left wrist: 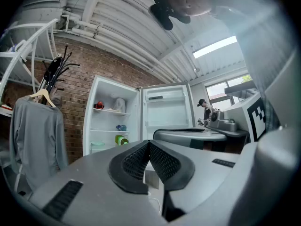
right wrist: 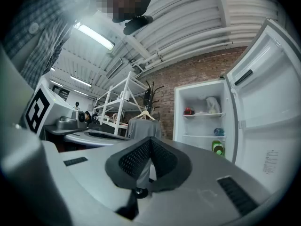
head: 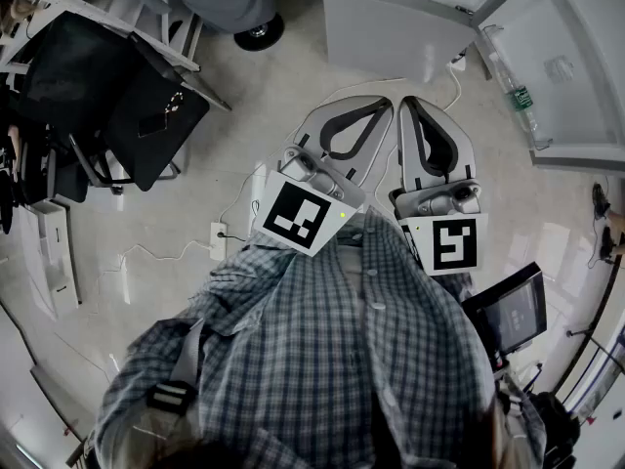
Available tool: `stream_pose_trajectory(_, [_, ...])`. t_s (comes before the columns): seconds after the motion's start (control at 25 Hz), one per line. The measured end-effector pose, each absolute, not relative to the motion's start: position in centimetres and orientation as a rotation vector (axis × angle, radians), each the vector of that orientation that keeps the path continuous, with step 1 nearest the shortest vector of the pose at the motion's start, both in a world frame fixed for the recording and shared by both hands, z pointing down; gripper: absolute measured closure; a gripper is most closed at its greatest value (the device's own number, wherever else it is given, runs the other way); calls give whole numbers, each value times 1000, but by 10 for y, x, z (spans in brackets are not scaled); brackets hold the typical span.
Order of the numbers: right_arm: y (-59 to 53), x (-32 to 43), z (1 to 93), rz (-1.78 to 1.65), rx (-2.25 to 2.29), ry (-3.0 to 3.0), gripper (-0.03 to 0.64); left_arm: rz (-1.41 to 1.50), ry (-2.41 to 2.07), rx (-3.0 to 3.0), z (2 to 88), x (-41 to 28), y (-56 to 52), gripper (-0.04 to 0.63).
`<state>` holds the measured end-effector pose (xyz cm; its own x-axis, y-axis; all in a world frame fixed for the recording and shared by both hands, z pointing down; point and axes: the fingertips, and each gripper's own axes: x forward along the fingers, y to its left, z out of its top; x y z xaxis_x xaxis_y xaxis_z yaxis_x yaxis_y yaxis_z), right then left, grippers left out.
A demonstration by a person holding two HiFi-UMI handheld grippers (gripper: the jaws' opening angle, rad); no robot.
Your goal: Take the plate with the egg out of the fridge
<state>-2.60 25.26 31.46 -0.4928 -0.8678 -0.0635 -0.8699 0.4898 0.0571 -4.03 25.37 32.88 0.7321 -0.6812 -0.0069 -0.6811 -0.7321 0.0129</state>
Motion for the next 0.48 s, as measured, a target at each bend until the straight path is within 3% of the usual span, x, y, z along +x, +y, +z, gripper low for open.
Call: stream_pose_trajectory(0.48, [257, -31, 308, 140, -1538, 2667, 611, -36, -1154, 2902, 328, -49, 254, 589])
